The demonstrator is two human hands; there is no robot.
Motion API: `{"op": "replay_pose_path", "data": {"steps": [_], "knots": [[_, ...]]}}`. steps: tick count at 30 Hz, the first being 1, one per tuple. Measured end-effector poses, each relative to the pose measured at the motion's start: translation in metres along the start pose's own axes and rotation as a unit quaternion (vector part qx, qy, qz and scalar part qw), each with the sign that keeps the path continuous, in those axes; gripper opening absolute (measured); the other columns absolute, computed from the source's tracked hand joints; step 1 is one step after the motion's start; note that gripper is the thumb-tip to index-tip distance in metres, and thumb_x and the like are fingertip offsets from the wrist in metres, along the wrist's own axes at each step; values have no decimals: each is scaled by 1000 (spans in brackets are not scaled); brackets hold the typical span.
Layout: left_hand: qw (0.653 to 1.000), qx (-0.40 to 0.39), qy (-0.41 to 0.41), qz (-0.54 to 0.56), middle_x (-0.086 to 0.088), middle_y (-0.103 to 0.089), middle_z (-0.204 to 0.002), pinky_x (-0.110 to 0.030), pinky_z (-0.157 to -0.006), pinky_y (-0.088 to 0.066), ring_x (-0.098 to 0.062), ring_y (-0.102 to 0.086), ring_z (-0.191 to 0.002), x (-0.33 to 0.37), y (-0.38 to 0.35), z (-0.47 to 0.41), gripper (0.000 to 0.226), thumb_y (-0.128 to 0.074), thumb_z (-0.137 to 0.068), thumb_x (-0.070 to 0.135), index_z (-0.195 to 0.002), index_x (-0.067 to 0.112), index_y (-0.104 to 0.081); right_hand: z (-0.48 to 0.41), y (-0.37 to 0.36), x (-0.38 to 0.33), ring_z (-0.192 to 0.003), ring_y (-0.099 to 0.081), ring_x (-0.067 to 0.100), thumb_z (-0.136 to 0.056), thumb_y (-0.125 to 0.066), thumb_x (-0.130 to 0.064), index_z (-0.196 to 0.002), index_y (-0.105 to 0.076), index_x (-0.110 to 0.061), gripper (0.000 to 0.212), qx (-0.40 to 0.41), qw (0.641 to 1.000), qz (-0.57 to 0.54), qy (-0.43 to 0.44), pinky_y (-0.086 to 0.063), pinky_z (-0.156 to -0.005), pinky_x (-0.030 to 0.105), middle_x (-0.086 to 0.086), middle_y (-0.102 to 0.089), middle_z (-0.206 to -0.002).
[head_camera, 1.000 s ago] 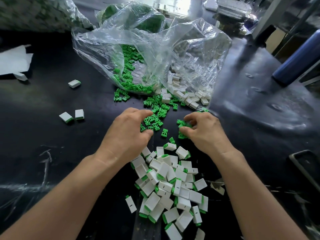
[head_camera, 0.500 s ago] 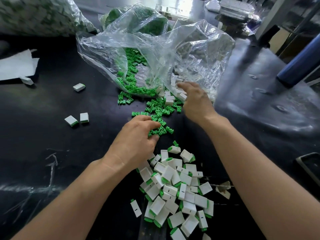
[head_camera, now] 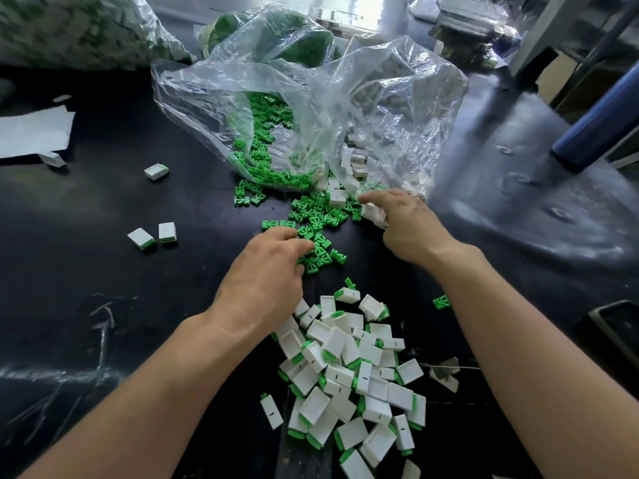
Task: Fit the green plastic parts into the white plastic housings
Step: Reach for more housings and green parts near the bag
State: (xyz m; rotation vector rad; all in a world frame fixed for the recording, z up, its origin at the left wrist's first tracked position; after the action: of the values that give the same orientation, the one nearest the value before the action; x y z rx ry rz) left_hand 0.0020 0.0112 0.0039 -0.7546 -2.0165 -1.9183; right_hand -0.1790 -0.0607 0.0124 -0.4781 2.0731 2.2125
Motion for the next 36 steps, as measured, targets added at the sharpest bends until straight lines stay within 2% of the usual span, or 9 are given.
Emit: {"op": "replay_pose_path", "data": {"steps": [7,10,17,19,21,24,30,34,36], "knots": [[1000,30,8,-2,-1,-56,-119,-19,-93,-33,-18,-53,-109,1,5,1,28,-63,-85,8,-113,12,-67,34,1,-4,-107,-57,23,-83,-51,5,-111,-67,-17,39,47,997,-47,28,-43,-94,32,5,-64,-116],[999,39,16,19,-6,-57,-113,-31,-93,-43,-23,-58,-98,2,8,1,21,-68,-81,7,-102,6,-70,42,-1,-5,-103,-61,22,-86,-56,-1,-111,-68,-19,33,79,995,-61,13,-45,-94,33,4,-68,-110],[996,80,6,51,-1,-61,-97,-37,-81,-48,-20,-59,-88,7,16,7,6,-75,-75,11,-81,12,-74,52,-4,-4,-93,-65,13,-83,-64,-7,-117,-63,-19,37,149,973,-172,-33,-44,-91,23,-3,-72,-93],[992,107,-1,68,-1,-64,-87,-35,-77,-50,-19,-59,-78,8,19,8,7,-75,-75,11,-81,13,-74,54,-4,-4,-89,-65,9,-81,-68,-8,-120,-61,-19,41,157,969,-189,-31,-45,-92,22,-5,-71,-91],[986,125,3,112,3,-67,-76,-19,-73,-50,-7,-61,-69,10,22,7,8,-74,-75,8,-82,13,-74,55,-1,-1,-84,-64,4,-78,-71,-10,-114,-65,-20,37,181,961,-207,-22,-46,-88,16,-9,-70,-86],[972,92,34,215,14,-65,-70,-2,-64,-45,7,-60,-63,14,24,8,12,-73,-76,5,-78,17,-72,60,6,6,-74,-62,-7,-76,-72,-8,-92,-69,-28,26,208,929,-304,-14,-45,-76,5,-21,-65,-79],[866,-19,116,487,-5,-69,-65,-19,-55,-55,-13,-69,-61,28,22,14,18,-61,-79,-10,-75,7,-63,70,9,-3,-72,-65,0,-78,-68,1,-79,-66,-31,32,157,875,-458,5,-47,-70,11,-16,-70,-73],[872,-32,106,476,-13,-71,-86,-30,-69,-56,-18,-65,-72,30,23,16,17,-66,-76,-6,-70,10,-65,75,8,-18,-70,-64,-1,-77,-68,4,-80,-67,-26,30,133,870,-472,40,-48,-68,11,-14,-69,-74],[868,-44,97,485,-7,-71,-90,-26,-72,-55,-12,-64,-72,32,24,17,19,-65,-75,-8,-69,10,-65,77,7,-24,-71,-65,1,-76,-69,3,-80,-67,-25,29,124,865,-482,55,-49,-69,12,-14,-69,-71]]}}
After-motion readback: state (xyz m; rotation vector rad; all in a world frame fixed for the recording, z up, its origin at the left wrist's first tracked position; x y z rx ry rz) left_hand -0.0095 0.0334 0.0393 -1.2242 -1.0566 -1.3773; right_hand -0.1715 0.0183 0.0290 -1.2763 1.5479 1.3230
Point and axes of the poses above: each hand's wrist, its own z-axis away from the middle knuckle, its own y-axis out of the back of the hand, x = y × z, the point moved 2 cm from there along -z, towards the middle knuckle
